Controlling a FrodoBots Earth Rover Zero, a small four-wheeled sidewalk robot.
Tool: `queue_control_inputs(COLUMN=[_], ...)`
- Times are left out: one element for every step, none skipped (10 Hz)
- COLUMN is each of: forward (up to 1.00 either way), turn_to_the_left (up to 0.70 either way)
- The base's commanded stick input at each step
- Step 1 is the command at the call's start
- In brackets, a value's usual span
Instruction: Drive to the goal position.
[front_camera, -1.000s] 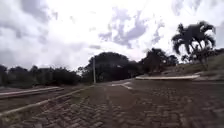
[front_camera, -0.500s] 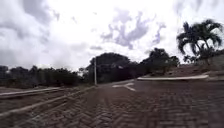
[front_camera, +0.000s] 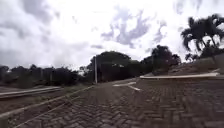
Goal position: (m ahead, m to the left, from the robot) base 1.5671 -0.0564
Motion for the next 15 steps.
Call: queue_control_inputs(forward=[0.85,0.85,0.85,0.85,0.85,0.85,0.85,0.85,0.85,0.85,0.85,0.85,0.85,0.85,0.85], turn_to_the_left=[0.0,0.0,0.0,0.0,0.0,0.0,0.0,0.0,0.0,0.0,0.0,0.0,0.0,0.0,0.0])
